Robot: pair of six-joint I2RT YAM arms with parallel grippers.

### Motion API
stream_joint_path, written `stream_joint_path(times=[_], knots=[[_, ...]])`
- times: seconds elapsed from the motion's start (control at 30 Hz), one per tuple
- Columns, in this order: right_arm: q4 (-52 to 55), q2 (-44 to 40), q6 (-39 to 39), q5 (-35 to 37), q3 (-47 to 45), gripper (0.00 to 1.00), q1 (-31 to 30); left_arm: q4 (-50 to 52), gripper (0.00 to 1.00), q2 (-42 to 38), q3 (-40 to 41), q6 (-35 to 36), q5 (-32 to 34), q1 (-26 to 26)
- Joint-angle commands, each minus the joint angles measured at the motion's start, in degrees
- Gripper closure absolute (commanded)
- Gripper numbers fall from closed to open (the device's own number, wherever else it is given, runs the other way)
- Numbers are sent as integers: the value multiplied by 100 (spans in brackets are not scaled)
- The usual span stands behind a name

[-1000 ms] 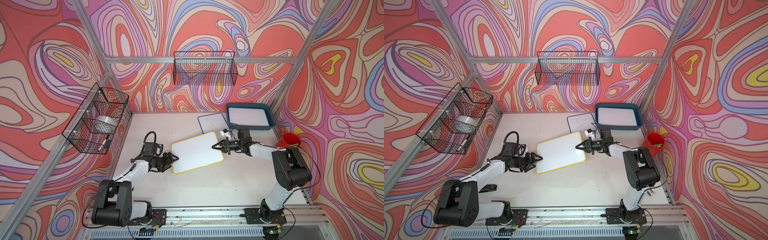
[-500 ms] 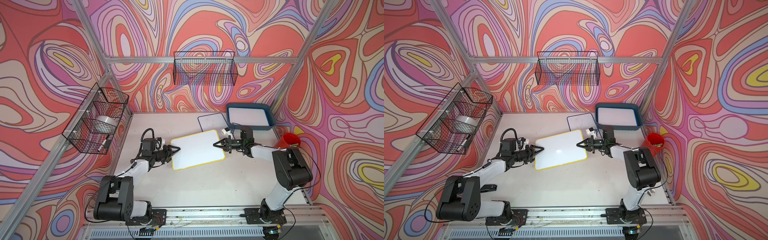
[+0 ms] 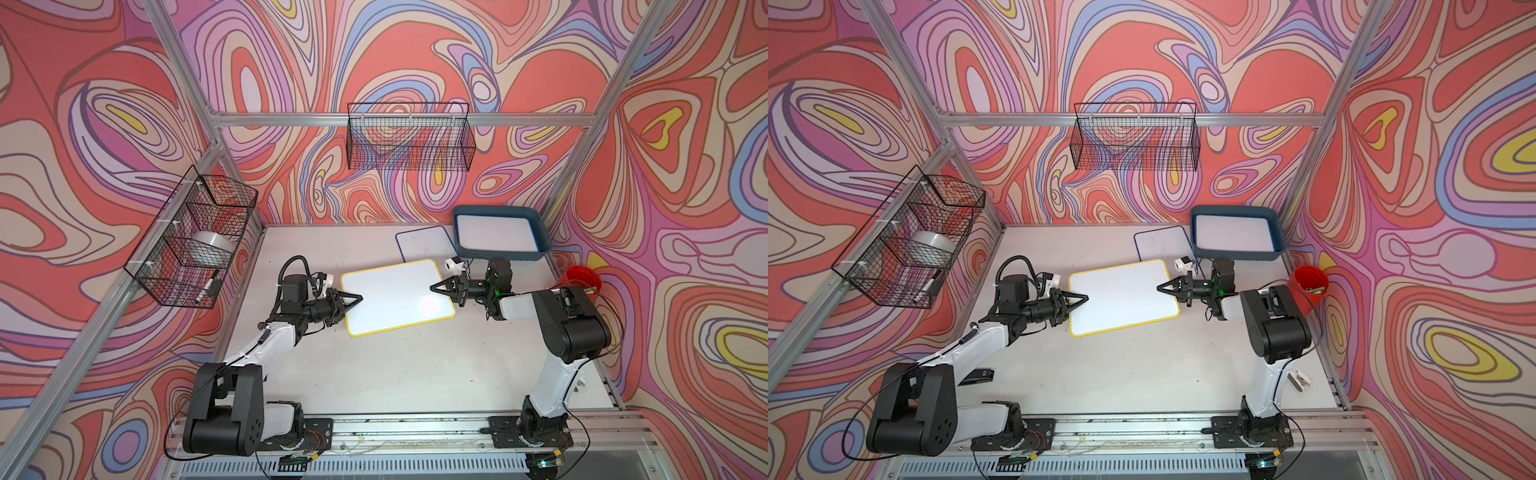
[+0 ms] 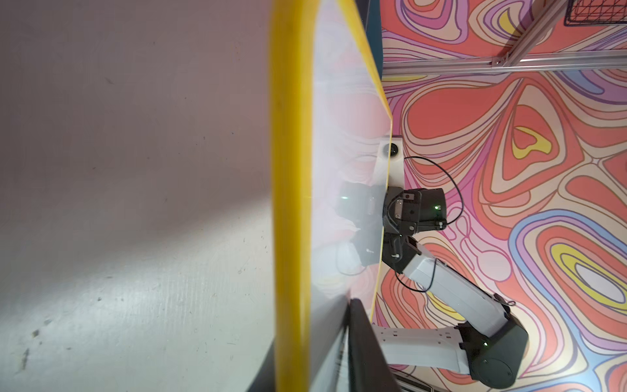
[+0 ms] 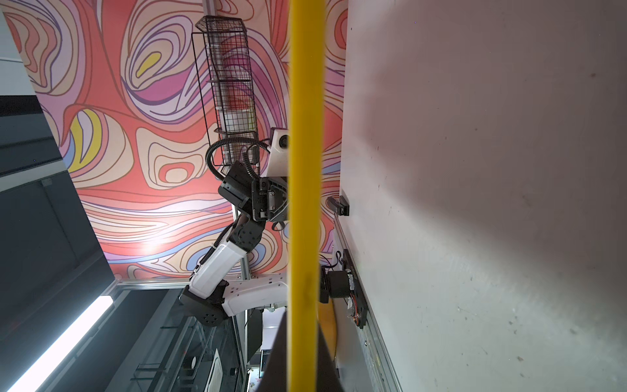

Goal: Put the whiteboard into the storage box
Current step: Pick up the whiteboard at the center of the board.

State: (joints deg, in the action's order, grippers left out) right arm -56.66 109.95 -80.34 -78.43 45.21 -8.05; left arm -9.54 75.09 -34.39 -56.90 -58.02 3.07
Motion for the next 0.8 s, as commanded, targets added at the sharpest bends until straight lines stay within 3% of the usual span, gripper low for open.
stream_joint_path(times=[0.0,0.03,0.13,0.43,0.5,0.57,0.63,0.67,0.77], knots=[[-2297,612,-1216,344,-187,91,128,-404,90,-229,-146,-152,-358,44],[-2835,853,-1619,403,-183,90,133,-455,93,-232,-141,-200,-368,44],[-2857,1037,-1524,474,-240,88,140,-535,100,-256,-154,-285,-352,44],[-2002,775,-895,534,-254,68,164,-725,100,-423,-103,-510,-84,-7],[-724,458,-29,672,-252,67,164,-1032,100,-449,-21,-720,-31,-41],[2047,-140,1827,1118,-14,66,164,-1376,100,-486,85,-954,37,-82],[5546,-802,4232,2314,689,62,56,-1631,100,-547,192,-1119,212,-96],[6219,-1124,4773,2857,873,62,-10,-1759,100,-577,267,-1206,322,-88],[6405,-1565,4807,3140,858,62,5,-2477,100,-631,694,-1557,634,-87]])
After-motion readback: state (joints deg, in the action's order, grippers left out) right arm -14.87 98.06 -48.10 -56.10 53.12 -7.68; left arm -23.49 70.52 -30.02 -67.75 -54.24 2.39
